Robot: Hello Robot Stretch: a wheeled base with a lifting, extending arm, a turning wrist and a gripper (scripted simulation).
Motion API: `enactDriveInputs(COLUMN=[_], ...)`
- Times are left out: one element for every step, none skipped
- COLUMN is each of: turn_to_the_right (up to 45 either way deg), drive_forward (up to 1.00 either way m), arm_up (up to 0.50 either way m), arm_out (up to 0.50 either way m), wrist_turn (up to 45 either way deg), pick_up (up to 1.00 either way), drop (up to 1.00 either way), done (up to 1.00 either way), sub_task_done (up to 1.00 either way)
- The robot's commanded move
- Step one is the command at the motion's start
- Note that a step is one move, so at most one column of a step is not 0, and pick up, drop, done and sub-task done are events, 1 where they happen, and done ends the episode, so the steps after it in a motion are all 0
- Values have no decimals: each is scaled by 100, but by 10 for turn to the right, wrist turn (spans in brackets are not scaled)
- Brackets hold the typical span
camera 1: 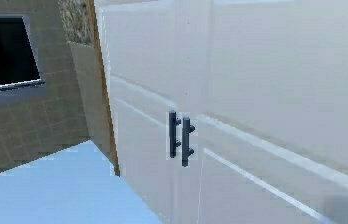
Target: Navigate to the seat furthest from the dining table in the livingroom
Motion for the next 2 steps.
enactDriveInputs(turn_to_the_right=[-450, -450], drive_forward=[0, 0], arm_up=[0, 0], arm_out=[0, 0], wrist_turn=[0, 0], pick_up=[0, 0], drop=[0, 0], done=[0, 0], sub_task_done=[0, 0])
